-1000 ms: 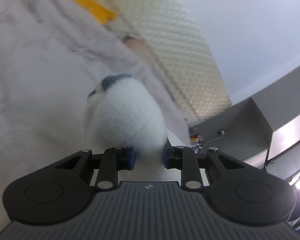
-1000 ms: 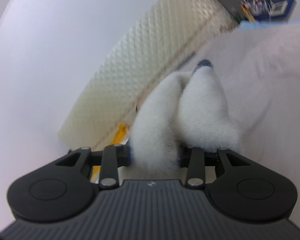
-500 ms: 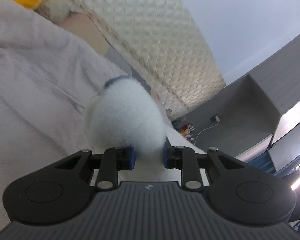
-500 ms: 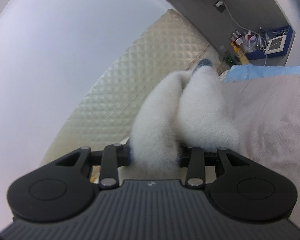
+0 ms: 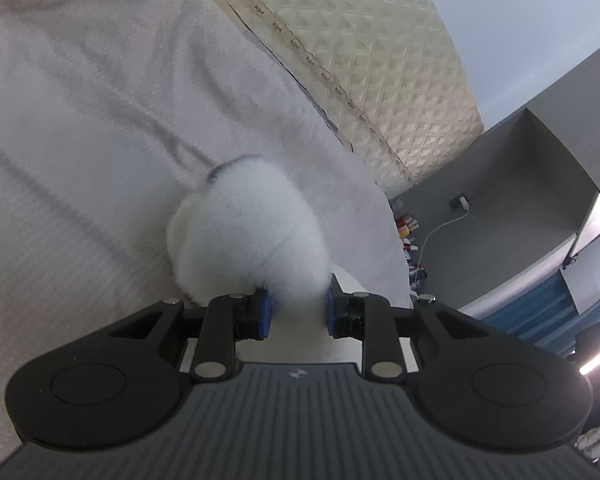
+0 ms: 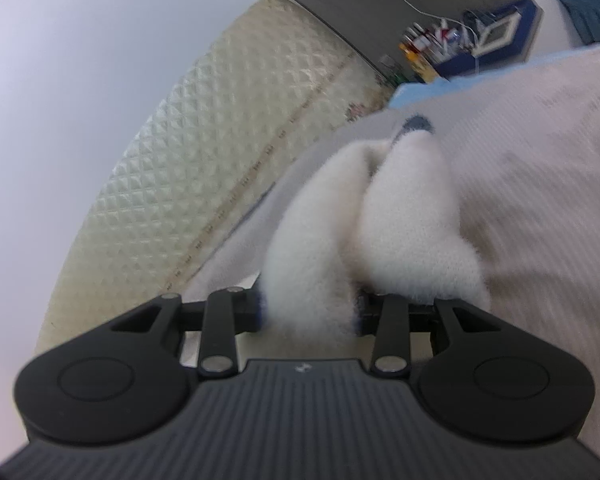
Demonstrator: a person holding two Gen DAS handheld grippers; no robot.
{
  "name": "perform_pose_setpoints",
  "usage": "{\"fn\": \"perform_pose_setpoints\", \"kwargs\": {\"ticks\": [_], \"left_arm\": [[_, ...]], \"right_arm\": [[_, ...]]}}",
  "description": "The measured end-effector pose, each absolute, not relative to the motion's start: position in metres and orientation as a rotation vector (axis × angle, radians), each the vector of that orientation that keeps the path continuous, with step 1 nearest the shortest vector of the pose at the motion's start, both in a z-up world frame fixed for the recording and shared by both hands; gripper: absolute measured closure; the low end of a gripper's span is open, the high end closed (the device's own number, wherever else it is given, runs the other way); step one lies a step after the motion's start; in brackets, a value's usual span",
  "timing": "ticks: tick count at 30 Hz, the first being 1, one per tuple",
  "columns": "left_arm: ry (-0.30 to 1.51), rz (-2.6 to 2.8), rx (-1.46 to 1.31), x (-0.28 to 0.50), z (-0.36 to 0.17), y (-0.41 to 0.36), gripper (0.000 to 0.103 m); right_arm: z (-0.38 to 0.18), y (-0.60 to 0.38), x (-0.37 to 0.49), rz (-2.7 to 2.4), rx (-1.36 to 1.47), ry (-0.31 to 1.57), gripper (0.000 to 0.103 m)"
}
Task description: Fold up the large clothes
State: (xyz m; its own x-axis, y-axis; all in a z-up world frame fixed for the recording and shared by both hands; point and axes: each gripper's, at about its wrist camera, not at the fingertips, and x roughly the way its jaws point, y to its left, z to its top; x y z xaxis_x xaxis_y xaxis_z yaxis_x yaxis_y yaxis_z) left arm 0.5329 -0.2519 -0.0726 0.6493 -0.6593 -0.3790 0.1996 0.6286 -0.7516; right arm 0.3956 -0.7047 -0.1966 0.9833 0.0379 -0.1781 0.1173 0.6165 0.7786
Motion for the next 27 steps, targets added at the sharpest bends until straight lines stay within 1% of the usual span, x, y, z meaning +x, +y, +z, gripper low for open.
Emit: {"fn": "perform_pose_setpoints", "kwargs": {"ticks": [6, 8, 10, 13, 16, 17, 19, 21, 24, 27], "left_arm": [[0.731, -0.570, -0.713, 0.515, -0.091, -0.242, 0.073], [0.751, -0.566, -0.676, 0.508, -0.099, -0.240, 0.071], [0.777, -0.556, -0.622, 0.504, -0.109, -0.238, 0.066], [0.798, -0.565, -0.643, 0.498, -0.128, -0.228, 0.063], [0.808, -0.567, -0.626, 0.493, -0.131, -0.225, 0.061], [0.819, -0.569, -0.612, 0.493, -0.127, -0.225, 0.061], [0.857, -0.582, -0.568, 0.495, -0.116, -0.226, 0.055], [0.886, -0.567, -0.521, 0.494, -0.101, -0.222, 0.055], [0.896, -0.552, -0.476, 0.483, -0.071, -0.210, 0.055], [0.898, -0.563, -0.403, 0.468, -0.029, -0.198, 0.055]], "right_arm": [[-0.226, -0.702, 0.373, -0.054, 0.958, 0.221, 0.062], [-0.237, -0.697, 0.366, -0.067, 0.963, 0.230, 0.062], [-0.249, -0.694, 0.360, -0.065, 0.968, 0.224, 0.060], [-0.267, -0.693, 0.353, -0.054, 0.983, 0.214, 0.057], [-0.274, -0.691, 0.350, -0.063, 0.984, 0.209, 0.053], [-0.274, -0.691, 0.350, -0.069, 0.993, 0.214, 0.052], [-0.269, -0.691, 0.351, -0.087, 1.019, 0.247, 0.047], [-0.261, -0.691, 0.350, -0.119, 1.031, 0.310, 0.044], [-0.245, -0.688, 0.337, -0.179, 1.051, 0.367, 0.044], [-0.223, -0.683, 0.316, -0.229, 1.122, 0.358, 0.044]]}}
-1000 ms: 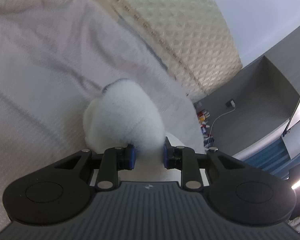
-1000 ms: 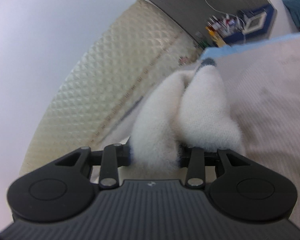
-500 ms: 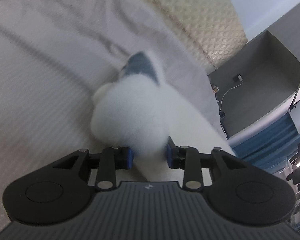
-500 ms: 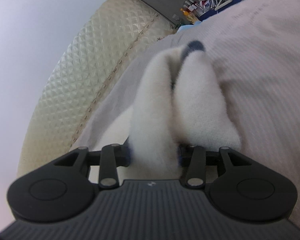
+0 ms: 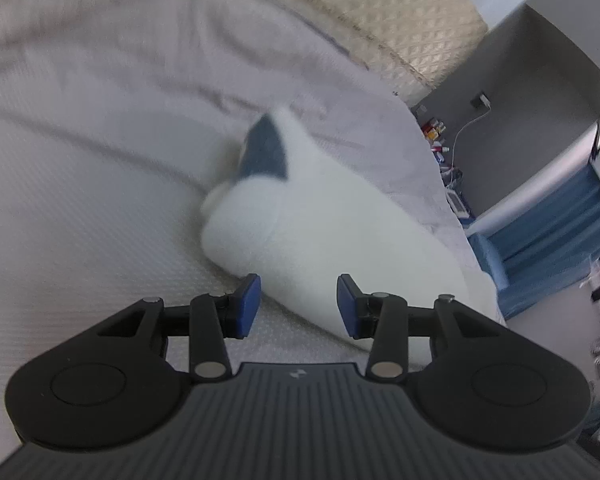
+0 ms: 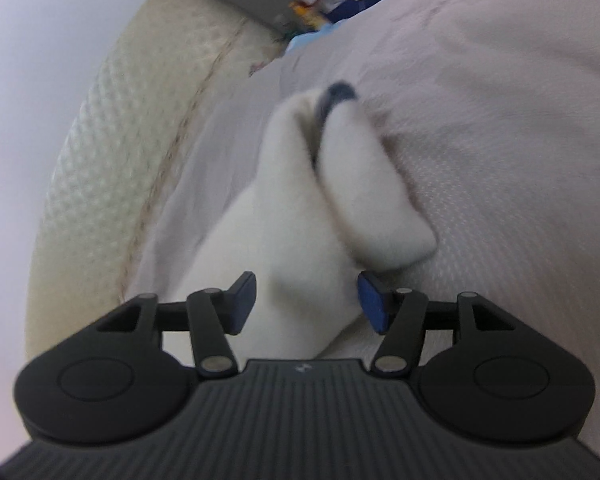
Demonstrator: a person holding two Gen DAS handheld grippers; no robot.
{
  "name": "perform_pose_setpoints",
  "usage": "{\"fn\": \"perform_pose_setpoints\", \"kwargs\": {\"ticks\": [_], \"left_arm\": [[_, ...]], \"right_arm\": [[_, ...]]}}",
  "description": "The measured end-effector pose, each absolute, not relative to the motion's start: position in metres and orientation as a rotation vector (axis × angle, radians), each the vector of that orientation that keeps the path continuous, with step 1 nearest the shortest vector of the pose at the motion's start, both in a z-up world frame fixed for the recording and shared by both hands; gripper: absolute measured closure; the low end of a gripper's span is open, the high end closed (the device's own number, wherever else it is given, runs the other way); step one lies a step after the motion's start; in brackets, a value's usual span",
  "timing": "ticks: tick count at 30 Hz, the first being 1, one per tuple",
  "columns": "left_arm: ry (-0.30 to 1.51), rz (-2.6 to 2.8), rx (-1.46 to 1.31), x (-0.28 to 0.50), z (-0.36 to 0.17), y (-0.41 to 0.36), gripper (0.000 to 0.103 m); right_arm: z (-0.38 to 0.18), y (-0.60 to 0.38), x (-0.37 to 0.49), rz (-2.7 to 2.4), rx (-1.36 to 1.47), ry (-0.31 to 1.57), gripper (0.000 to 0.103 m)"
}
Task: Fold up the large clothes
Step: 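Open both grippers and pull them back from the rolled sweater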
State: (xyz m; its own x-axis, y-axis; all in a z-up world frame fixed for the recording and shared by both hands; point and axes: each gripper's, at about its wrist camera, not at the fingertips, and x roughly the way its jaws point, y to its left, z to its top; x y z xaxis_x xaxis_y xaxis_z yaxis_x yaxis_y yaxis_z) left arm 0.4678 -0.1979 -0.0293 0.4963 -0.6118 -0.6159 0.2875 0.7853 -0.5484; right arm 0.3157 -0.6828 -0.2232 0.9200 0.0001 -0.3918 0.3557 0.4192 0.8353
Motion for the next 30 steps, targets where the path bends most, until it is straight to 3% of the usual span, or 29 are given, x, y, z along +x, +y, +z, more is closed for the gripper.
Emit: {"fn": "perform_pose_setpoints", "kwargs": {"ticks": [9, 16, 22, 30], "left_arm": [[0.718, -0.563, -0.267, 0.354, 0.123, -0.152, 0.055], [0.583, -0.592, -0.167, 0.226, 0.203, -0.129, 0.055], [0.486, -0.590, -0.141, 0.129, 0.228, -0.114, 0.055], [0.427, -0.576, -0.049, 0.050, 0.203, -0.119, 0.055]], "right_arm": [[-0.097, -0.626, 0.247, -0.142, 0.977, 0.261, 0.044], [-0.019, -0.569, 0.176, 0.016, 0.861, 0.219, 0.044], [0.023, -0.511, 0.114, 0.058, 0.635, 0.198, 0.044], [0.042, -0.441, 0.042, 0.023, 0.353, 0.163, 0.044]]}}
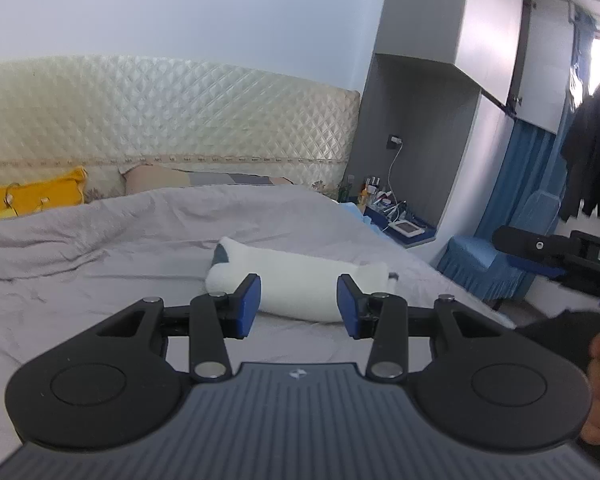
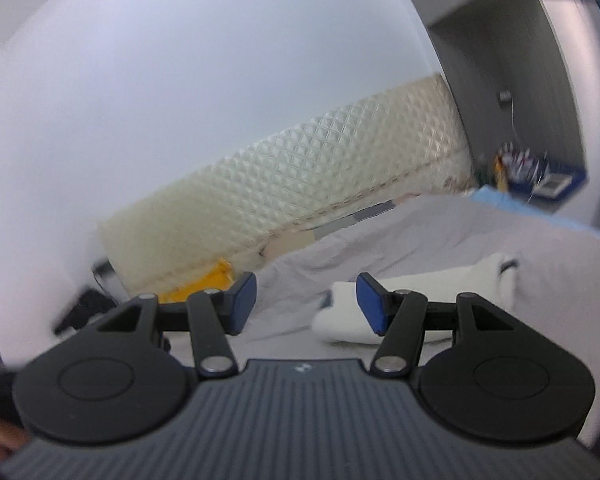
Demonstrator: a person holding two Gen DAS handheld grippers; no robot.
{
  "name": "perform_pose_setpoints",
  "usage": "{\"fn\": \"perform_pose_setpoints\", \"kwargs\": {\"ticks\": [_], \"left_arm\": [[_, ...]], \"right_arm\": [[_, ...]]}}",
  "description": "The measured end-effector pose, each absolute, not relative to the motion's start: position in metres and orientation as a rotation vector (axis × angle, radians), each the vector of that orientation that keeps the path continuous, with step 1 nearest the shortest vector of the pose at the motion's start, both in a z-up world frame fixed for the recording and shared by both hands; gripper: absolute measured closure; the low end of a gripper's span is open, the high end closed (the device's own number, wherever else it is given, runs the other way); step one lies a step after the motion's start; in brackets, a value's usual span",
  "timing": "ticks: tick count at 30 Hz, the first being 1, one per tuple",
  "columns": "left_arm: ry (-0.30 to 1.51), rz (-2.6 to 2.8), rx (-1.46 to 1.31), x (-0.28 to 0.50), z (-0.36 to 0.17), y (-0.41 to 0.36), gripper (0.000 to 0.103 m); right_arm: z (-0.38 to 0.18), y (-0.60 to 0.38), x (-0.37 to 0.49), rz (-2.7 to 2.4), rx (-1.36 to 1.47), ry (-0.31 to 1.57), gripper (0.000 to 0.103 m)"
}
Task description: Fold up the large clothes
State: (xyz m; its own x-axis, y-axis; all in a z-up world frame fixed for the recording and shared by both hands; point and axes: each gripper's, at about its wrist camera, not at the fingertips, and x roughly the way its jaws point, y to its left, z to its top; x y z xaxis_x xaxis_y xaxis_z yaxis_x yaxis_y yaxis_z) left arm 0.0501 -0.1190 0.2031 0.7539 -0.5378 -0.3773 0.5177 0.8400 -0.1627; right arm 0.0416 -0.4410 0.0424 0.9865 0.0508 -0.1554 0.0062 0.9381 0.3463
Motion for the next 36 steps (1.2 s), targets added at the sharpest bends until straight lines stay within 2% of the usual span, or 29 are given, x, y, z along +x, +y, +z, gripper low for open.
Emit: {"fn": "perform_pose_setpoints", "kwargs": {"ticks": [9, 19, 36], "left_arm": [[0.356, -0.581, -0.013, 0.006, 0.150, -0.114, 0.055], [0.355, -0.573, -0.014, -0.002, 0.107, -0.097, 0.055], [0.448, -0.558, -0.012, 0.013, 0.047, -0.089, 0.052]], "right_arm": [[-0.012, -0.403, 0.008, -0.012, 0.198, 0.161, 0.044], [-0.081, -0.392, 0.021, -0.068, 0.207, 0.233, 0.044], [-0.122, -0.383, 0.021, -0.109, 0.183, 0.289, 0.044]]}}
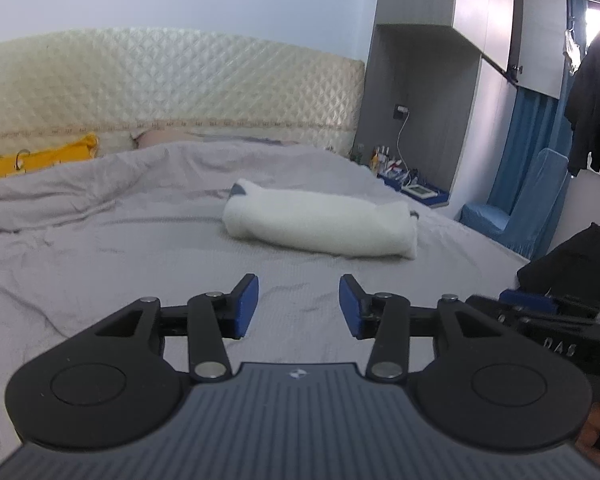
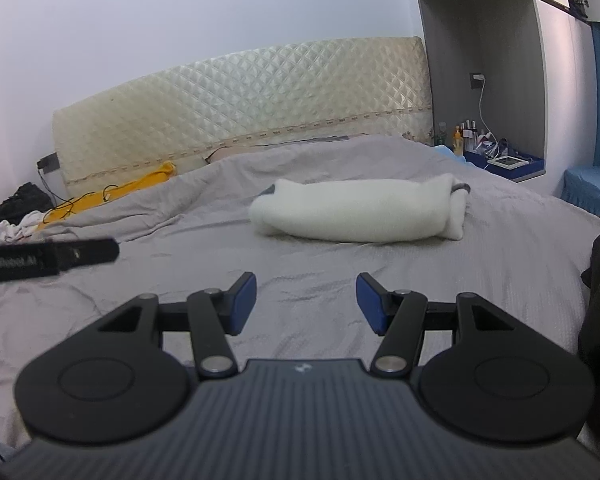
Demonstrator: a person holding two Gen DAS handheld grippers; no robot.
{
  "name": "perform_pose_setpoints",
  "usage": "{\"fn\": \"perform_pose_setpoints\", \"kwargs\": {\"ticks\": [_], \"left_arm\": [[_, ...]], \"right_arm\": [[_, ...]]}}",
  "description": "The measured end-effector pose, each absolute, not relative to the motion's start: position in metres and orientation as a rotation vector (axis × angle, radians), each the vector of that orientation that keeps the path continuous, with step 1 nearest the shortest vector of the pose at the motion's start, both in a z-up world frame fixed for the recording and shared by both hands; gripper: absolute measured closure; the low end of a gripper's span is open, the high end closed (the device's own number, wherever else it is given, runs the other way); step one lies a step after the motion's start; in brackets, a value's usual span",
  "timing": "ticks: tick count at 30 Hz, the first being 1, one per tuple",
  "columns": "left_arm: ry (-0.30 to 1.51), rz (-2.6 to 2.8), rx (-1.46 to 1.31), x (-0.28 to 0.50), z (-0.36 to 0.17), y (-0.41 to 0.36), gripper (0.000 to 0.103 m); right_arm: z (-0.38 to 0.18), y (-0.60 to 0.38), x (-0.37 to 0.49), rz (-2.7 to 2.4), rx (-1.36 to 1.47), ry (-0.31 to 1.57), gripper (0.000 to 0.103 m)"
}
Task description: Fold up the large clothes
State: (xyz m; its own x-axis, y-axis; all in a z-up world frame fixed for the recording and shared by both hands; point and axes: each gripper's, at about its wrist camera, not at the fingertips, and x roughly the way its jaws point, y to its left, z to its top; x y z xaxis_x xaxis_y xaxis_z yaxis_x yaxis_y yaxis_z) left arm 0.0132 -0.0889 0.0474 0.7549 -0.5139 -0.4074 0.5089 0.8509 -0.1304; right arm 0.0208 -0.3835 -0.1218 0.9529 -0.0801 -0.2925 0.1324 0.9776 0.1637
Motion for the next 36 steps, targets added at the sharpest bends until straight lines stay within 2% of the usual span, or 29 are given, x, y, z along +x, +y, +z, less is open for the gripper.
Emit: {"fn": "perform_pose_setpoints", "kwargs": {"ticks": [17, 29, 30, 31, 36], "left_arm": [[0.455, -0.533, 0.019, 0.010, 0.032, -0.095, 0.047], [0.465, -0.512, 0.015, 0.010, 0.031, -0.096, 0.018], [0.466, -0.507, 0.011, 0.011, 0.030, -0.096, 0.012], [0.466, -0.504, 0.006, 0.011, 0.030, -0.095, 0.008], [0.468, -0.489, -0.001, 0.012, 0.027, -0.091, 0.003]], "right_arm": [[-0.130, -0.382, 0.016, -0.144, 0.176, 0.265, 0.044], [-0.129, -0.380, 0.018, -0.175, 0.176, 0.264, 0.042], [-0.129, -0.380, 0.018, -0.176, 0.178, 0.265, 0.038], [-0.129, -0.380, 0.018, -0.176, 0.182, 0.263, 0.026], [-0.132, -0.378, 0.017, -0.195, 0.187, 0.254, 0.000]]}}
